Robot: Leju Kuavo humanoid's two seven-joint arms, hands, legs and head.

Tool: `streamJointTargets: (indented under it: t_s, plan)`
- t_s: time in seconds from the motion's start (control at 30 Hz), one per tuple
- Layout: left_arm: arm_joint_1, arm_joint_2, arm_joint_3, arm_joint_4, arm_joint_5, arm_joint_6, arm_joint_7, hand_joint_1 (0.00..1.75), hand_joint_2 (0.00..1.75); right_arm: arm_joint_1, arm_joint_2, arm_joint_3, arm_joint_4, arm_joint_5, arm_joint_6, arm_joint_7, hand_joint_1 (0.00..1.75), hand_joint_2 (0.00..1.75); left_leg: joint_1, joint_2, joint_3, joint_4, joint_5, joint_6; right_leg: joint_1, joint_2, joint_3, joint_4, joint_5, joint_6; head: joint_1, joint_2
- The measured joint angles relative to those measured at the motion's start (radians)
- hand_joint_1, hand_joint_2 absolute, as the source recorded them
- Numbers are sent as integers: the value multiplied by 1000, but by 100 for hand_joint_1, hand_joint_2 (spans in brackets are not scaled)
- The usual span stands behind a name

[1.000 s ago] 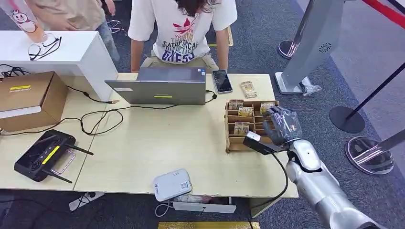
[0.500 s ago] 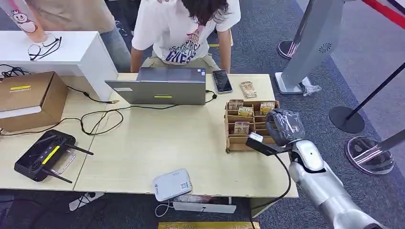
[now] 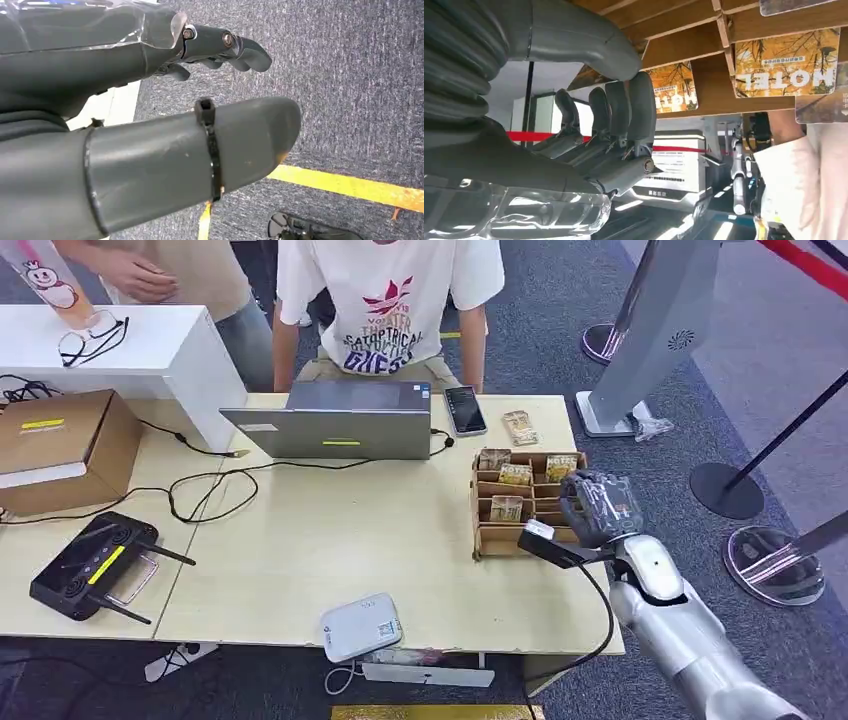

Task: Pass the card to the sensor for recognition and then transmit it.

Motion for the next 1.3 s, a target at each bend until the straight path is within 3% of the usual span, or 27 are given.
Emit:
streamJointTargets:
  t_s: [0.4, 0.9, 1.3]
  plan:
    - [1, -2, 2, 0, 9, 1, -9, 0, 0, 7, -36, 2, -98, -17, 80, -4, 131, 175, 0, 0, 0, 0, 0, 0, 0, 0, 0, 0, 0, 0, 0, 0]
    - [1, -11, 26, 0, 30, -1, -7, 0, 0, -69, -35, 37, -177, -13, 153, -4, 133, 175, 0, 0, -1, 0, 0, 0, 0, 0, 0, 0, 0, 0, 0, 0]
    - [0, -13, 40, 0, 31, 2, -7, 0, 0, -157, -49, 47, -200, -77, 262, -25, 134, 175, 0, 0, 0, 0, 0, 0, 0, 0, 0, 0, 0, 0, 0, 0]
